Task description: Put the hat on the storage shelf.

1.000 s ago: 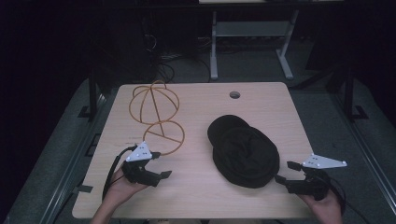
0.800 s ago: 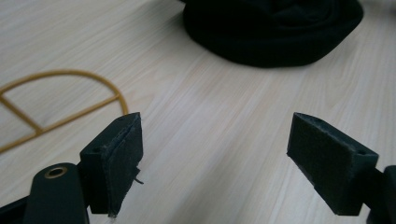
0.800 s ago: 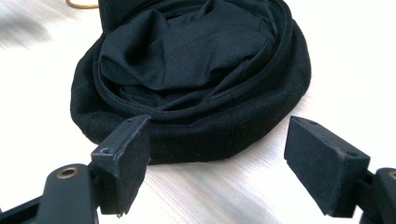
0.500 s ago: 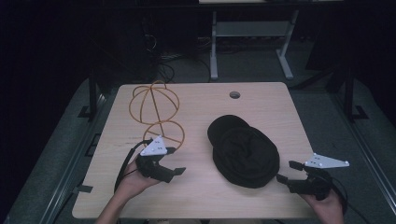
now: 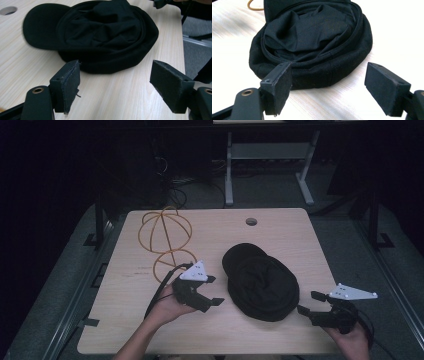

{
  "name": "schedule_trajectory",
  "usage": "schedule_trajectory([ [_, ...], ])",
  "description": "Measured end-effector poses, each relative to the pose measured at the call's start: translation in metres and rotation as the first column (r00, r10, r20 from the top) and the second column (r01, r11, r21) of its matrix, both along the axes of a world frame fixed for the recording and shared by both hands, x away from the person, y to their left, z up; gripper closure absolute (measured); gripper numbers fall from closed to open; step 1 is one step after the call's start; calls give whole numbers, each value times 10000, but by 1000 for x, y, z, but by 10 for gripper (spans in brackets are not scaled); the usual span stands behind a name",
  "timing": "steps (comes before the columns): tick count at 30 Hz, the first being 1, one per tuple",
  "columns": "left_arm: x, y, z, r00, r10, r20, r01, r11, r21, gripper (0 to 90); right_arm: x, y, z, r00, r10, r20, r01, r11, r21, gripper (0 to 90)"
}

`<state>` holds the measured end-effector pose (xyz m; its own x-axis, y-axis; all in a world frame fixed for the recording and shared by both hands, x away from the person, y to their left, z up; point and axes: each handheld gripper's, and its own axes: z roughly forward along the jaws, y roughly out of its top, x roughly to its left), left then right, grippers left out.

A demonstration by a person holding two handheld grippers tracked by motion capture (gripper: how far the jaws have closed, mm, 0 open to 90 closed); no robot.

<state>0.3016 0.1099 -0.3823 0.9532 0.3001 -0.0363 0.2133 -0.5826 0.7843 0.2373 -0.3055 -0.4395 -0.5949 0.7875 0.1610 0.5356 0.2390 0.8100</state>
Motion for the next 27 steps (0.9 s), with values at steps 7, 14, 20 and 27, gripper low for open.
schedule_trajectory([
  [7,5,-26,2,9989,-479,0,479,9988,96,248,0,-1,1,10000,-5,37,5,10000,1,217],
  [14,11,-48,-1,9955,-939,-142,942,9954,173,270,0,-2,1,10000,-18,29,18,10000,42,216],
  [20,13,-68,-6,9896,-1421,-231,1428,9891,356,284,0,-4,2,10000,-45,82,44,9999,114,217],
  [27,13,-88,-18,9815,-1854,-478,1887,9791,755,282,0,-5,1,9999,-55,99,53,9999,137,216],
])
